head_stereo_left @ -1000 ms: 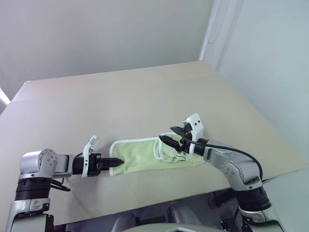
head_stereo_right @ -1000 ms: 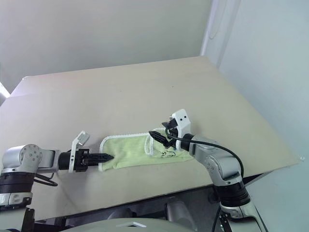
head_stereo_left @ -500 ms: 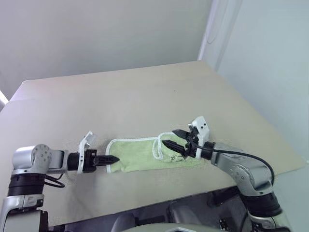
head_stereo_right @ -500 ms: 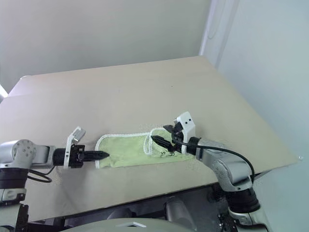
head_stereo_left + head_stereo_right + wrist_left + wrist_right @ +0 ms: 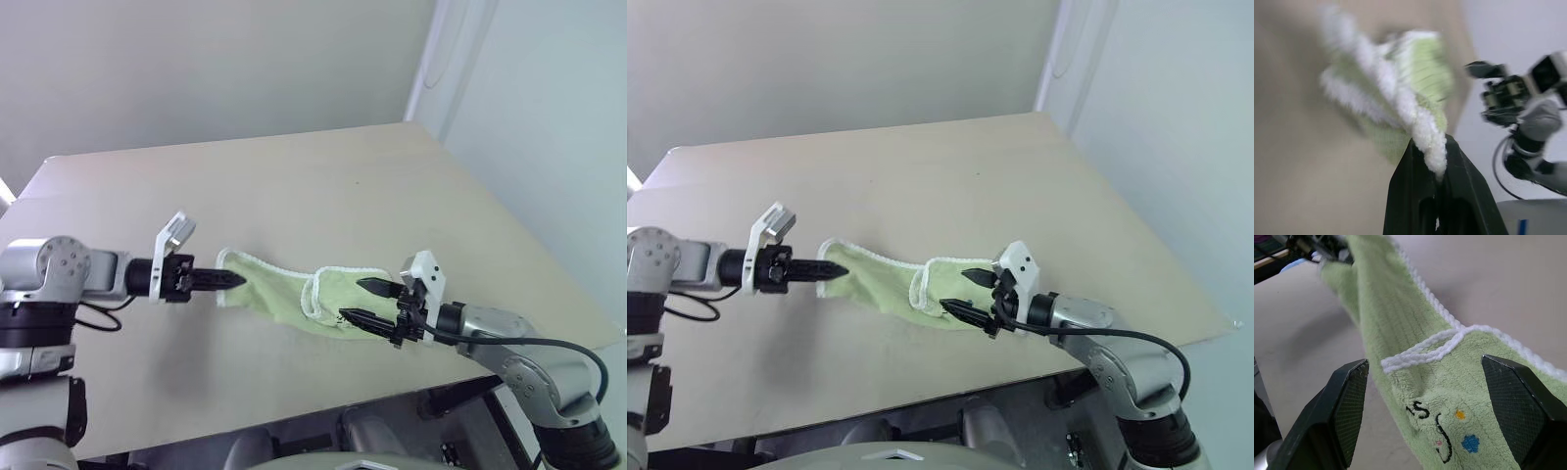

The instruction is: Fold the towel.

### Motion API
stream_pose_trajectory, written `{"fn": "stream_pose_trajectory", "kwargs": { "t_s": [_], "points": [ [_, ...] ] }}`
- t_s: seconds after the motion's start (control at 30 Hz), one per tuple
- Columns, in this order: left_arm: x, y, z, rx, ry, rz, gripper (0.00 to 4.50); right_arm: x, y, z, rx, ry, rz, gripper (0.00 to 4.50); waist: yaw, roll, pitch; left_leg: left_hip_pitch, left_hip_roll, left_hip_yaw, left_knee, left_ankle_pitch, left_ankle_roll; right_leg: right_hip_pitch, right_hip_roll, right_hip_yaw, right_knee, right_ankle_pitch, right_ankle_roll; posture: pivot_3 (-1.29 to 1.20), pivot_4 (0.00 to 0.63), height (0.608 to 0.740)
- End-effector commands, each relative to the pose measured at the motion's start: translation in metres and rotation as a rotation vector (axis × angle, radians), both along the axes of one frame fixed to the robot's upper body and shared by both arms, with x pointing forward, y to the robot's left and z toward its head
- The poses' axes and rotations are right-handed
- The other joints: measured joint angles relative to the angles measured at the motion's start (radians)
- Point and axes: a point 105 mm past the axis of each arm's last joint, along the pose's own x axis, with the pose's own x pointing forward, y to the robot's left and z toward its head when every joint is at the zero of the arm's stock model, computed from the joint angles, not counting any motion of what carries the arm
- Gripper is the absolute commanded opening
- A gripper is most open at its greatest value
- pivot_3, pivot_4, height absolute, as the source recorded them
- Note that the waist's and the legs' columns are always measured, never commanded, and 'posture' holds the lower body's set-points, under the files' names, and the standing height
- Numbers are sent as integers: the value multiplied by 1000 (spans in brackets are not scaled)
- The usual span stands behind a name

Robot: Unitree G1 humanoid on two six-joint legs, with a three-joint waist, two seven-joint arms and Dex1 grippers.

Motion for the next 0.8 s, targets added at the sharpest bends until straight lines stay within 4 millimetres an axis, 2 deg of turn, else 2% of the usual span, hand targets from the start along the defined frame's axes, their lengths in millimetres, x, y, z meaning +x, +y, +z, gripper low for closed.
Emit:
{"fn": "stream_pose_trajectory", "kwargs": {
  "t_s": [0.03,0.2,0.43,0.57,0.8],
  "points": [
    [5,-18,2,1,-25,-90,29,-7,-6,15,19,-57,-2,3858,1,0,0,0,0,0,0,0,0,0,0,0,0,0,0,0,0,740],
    [13,-39,-1,-5,-52,-210,29,-19,-19,20,7,-71,-38,3858,1,-1,1,0,0,0,0,0,0,0,0,0,0,0,0,0,0,740],
    [23,-79,-4,-59,-63,-362,29,-33,-33,9,-73,-70,-89,3858,3,-3,2,0,0,0,1,0,0,1,0,0,0,0,0,0,0,740],
    [24,-105,-5,-94,-71,-448,29,-37,-37,3,-90,-57,-125,3858,2,-3,2,0,0,0,1,0,0,1,0,1,0,0,0,0,0,740],
    [22,-136,-4,-154,-67,-531,29,-36,-43,2,-97,-60,-182,3858,3,-4,2,0,0,0,1,0,0,1,1,1,0,0,0,0,0,740]
  ]
}}
